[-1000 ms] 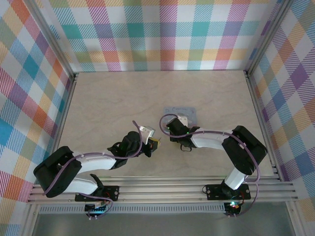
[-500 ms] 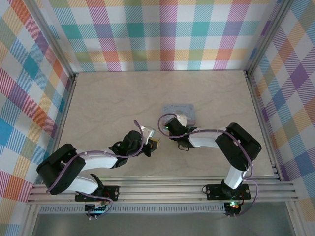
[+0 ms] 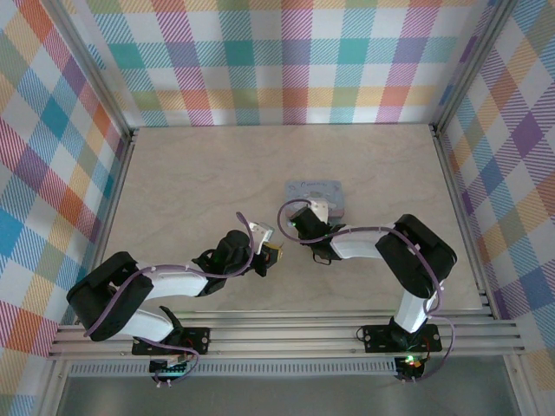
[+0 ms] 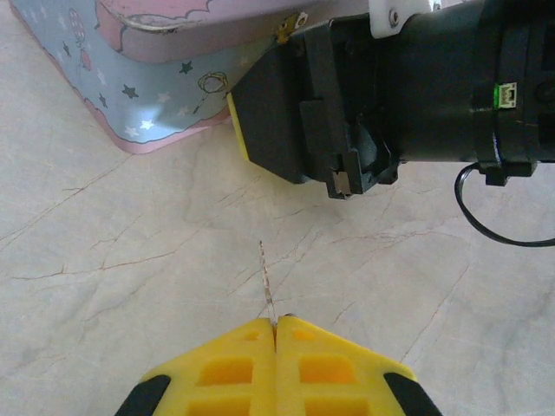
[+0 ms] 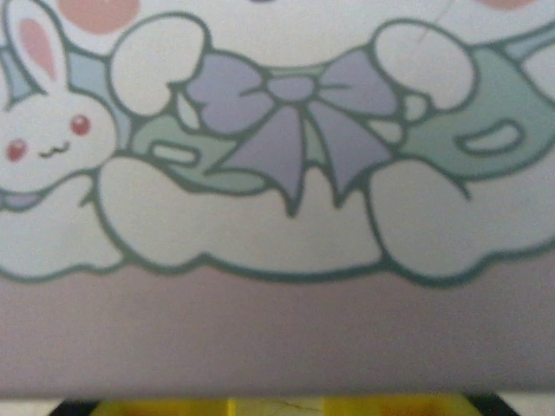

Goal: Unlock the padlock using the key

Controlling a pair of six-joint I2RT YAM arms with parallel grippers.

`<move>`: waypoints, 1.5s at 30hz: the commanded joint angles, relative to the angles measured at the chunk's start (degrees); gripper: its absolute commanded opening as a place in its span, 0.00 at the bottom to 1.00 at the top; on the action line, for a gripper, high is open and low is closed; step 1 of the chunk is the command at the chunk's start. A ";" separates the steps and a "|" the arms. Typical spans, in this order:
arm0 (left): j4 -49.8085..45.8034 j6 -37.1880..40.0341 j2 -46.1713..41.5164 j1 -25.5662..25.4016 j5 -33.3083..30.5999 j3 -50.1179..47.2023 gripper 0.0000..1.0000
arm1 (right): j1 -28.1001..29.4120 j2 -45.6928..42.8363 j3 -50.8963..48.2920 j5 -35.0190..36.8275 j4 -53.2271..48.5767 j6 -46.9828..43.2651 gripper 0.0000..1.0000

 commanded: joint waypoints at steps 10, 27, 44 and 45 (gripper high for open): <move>1.94 1.07 -3.77 0.77 -0.28 -2.66 0.00 | -0.93 -4.96 -1.19 -1.79 -0.20 -3.05 0.01; 8.34 0.83 -7.80 0.75 7.39 -5.86 0.00 | -1.61 -16.59 1.28 -15.02 -15.47 2.83 0.00; 25.75 -1.85 1.47 -2.16 11.28 -5.91 0.00 | -3.11 -22.49 8.81 -23.27 -29.30 8.95 0.00; 27.89 -2.35 3.23 -2.52 11.23 -5.65 0.00 | -3.27 -22.71 8.89 -23.69 -29.53 9.13 0.00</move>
